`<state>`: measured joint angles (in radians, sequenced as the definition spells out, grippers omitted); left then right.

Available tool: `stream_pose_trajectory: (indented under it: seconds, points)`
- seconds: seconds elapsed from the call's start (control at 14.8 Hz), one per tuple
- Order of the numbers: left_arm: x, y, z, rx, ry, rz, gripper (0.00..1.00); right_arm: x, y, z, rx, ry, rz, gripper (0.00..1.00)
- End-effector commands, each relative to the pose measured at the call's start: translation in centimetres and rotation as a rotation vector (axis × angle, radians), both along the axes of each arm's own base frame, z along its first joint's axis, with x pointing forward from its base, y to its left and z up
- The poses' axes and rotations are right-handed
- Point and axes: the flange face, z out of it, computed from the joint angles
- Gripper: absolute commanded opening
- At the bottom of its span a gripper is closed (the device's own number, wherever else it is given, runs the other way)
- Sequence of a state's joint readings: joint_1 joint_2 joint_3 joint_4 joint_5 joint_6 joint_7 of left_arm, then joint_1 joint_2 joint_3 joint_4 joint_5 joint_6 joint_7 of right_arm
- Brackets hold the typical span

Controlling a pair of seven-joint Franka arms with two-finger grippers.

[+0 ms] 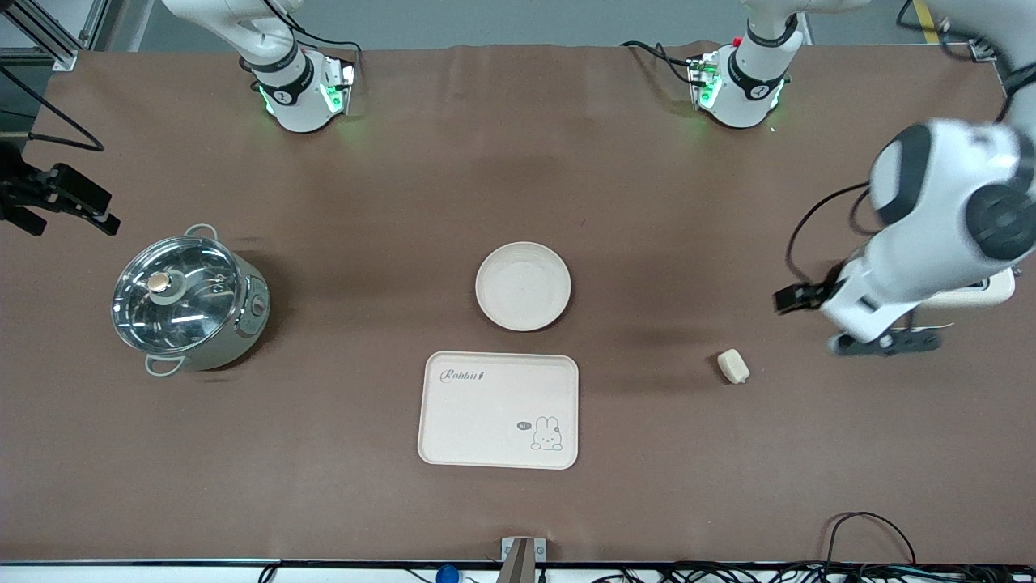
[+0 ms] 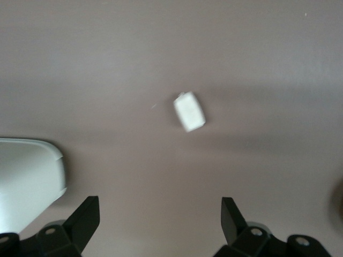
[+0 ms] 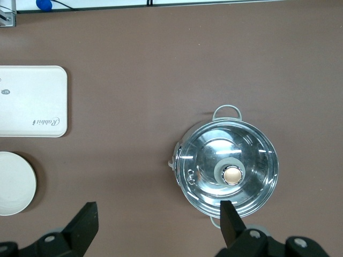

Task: Place bun in plate and plate on tray
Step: 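Grasp the cream bun with the left gripper and lift it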

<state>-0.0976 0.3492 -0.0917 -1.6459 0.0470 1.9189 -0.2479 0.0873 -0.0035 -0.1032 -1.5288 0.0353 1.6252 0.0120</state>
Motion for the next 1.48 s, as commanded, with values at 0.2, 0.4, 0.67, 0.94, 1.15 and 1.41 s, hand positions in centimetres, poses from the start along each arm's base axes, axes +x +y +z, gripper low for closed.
stream_pose_trajectory:
  seconds: [0.2, 0.4, 0.67, 0.94, 1.15, 1.41]
  points:
    - [0.4, 0.3, -13.7, -0.051, -0.162, 0.021, 1.00, 0.0, -0.2, 0.5, -0.013, -0.004, -0.017, 1.00]
    - [-0.8, 0.3, -18.6, -0.078, -0.226, 0.028, 0.99, 0.0, 0.0, 0.5, -0.013, -0.004, -0.012, 1.00]
    - [-1.9, 0.3, -20.7, -0.092, -0.260, 0.029, 0.61, 0.0, 0.3, 0.7, -0.011, -0.007, -0.009, 1.00]
    - [-1.8, 0.3, -20.6, -0.087, -0.274, -0.036, 0.17, 0.0, 0.2, 0.7, -0.011, -0.010, -0.012, 1.00]
    - [-1.7, -1.5, -19.2, -0.103, -0.292, -0.057, 0.09, 0.0, 0.0, 0.7, -0.009, -0.010, -0.015, 1.00]
    - [-1.5, -9.3, -15.0, -0.120, -0.215, -0.078, 0.05, 0.0, -0.1, 0.7, -0.011, -0.010, -0.017, 1.00]
